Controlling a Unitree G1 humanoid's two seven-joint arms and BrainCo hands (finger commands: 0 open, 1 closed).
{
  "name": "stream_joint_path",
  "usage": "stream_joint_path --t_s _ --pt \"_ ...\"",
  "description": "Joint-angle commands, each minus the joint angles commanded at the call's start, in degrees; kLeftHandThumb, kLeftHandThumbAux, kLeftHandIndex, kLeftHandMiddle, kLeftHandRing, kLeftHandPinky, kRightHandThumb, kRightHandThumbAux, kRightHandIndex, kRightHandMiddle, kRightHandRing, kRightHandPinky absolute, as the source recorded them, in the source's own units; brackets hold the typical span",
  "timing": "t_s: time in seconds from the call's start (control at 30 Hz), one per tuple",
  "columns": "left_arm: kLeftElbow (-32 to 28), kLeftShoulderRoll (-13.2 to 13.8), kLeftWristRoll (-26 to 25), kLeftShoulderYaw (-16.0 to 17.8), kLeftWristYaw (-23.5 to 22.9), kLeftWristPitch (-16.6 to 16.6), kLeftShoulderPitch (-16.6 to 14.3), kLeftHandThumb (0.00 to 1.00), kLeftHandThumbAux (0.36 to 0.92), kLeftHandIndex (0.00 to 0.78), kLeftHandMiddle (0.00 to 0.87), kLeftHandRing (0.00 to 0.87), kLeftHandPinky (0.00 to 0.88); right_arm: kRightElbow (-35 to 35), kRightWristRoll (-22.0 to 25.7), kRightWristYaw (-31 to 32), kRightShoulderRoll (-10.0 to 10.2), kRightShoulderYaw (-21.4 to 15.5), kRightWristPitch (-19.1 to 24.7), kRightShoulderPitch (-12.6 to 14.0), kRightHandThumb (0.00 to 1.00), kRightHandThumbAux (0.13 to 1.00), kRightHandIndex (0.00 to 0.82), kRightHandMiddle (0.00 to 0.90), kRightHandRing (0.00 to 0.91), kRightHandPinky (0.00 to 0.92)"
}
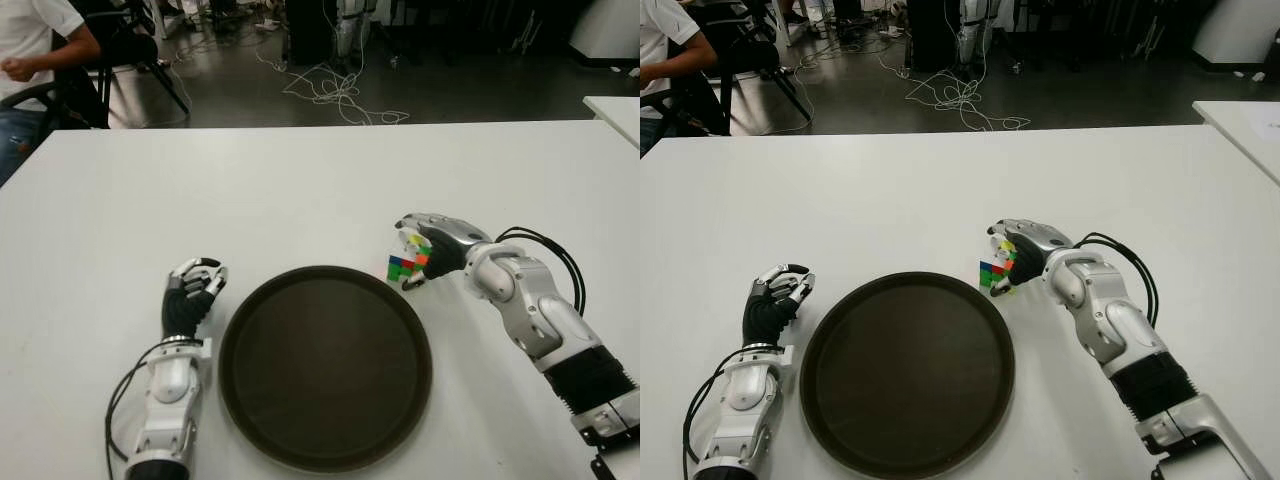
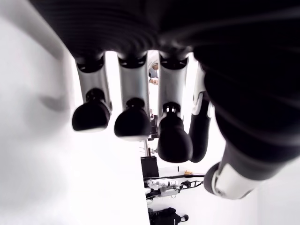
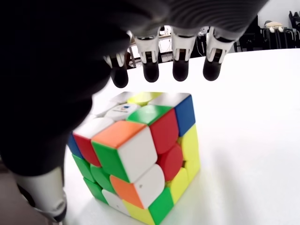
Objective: Pick up the Rubik's Cube and put it in the plate
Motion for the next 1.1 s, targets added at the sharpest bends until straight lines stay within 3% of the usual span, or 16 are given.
stream_joint_path --t_s 0.67,1.1 --pt "0.1 0.13 0.57 0.04 0.96 1.21 -0.2 0.704 0.708 0.443 0.812 0.83 0.808 1.21 0.66 -0.01 -0.09 -0.21 -0.21 0.06 0.0 0.681 0.0 0.0 0.0 0.0" --pt "-0.94 0.54 1.48 -0.4 1.53 3.57 0.01 0.703 0.708 0.443 0.812 0.829 0.807 2.78 0.09 -0.87 -0.43 0.4 -3.43 -0.47 0.0 0.687 0.0 0.0 0.0 0.0"
